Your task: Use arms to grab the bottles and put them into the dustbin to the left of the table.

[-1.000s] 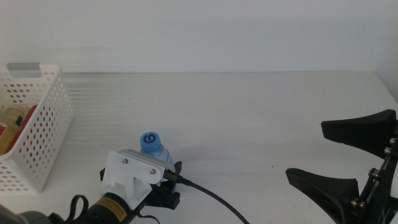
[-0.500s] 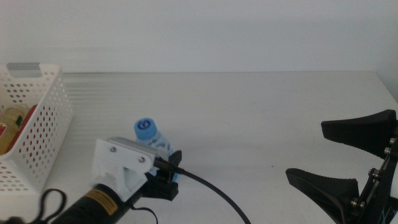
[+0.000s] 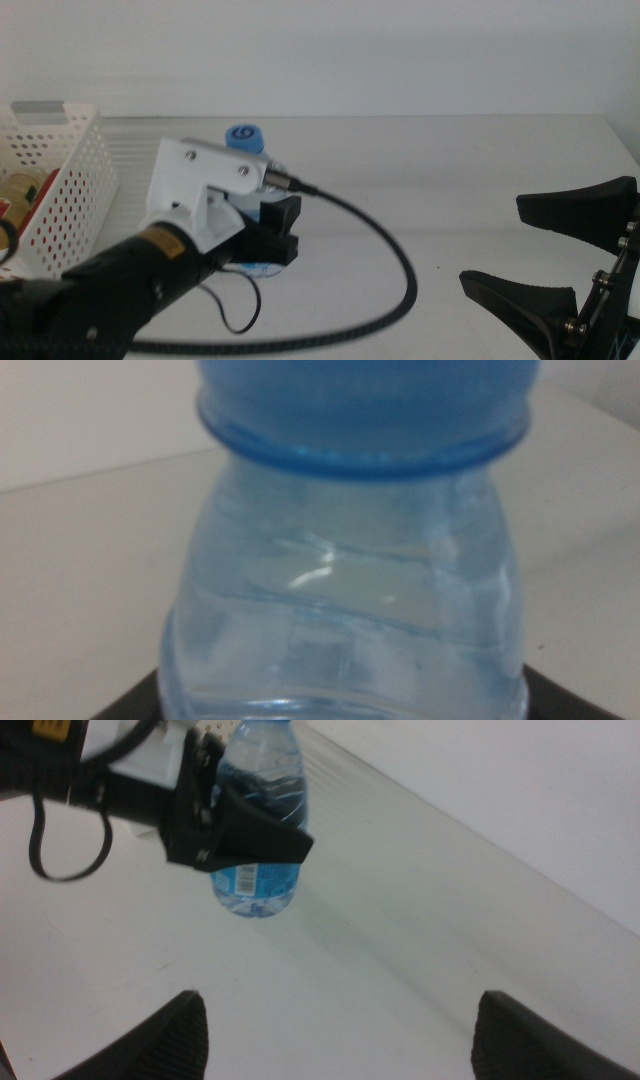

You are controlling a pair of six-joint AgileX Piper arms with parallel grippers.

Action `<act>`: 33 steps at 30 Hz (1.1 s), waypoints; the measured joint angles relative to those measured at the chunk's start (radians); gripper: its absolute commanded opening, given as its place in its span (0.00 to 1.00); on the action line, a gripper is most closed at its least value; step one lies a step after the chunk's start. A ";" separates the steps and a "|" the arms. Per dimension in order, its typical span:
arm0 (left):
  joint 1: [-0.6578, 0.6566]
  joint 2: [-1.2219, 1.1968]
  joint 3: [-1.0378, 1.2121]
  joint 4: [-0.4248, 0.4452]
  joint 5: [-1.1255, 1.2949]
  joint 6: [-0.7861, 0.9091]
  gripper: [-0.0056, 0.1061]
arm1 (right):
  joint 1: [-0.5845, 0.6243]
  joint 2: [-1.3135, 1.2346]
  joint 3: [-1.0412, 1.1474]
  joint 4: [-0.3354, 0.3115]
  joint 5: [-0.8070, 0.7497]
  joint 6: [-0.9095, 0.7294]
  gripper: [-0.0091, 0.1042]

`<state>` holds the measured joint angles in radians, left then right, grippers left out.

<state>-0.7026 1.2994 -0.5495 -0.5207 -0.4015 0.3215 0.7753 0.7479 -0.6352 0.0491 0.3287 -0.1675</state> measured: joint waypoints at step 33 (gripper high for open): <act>0.615 0.064 -0.518 0.458 1.068 -0.337 0.01 | 0.000 0.000 0.000 0.000 0.001 0.000 0.70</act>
<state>-0.0873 1.3630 -1.0680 -0.0629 0.6662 -0.0154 0.7753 0.7479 -0.6352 0.0491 0.3295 -0.1675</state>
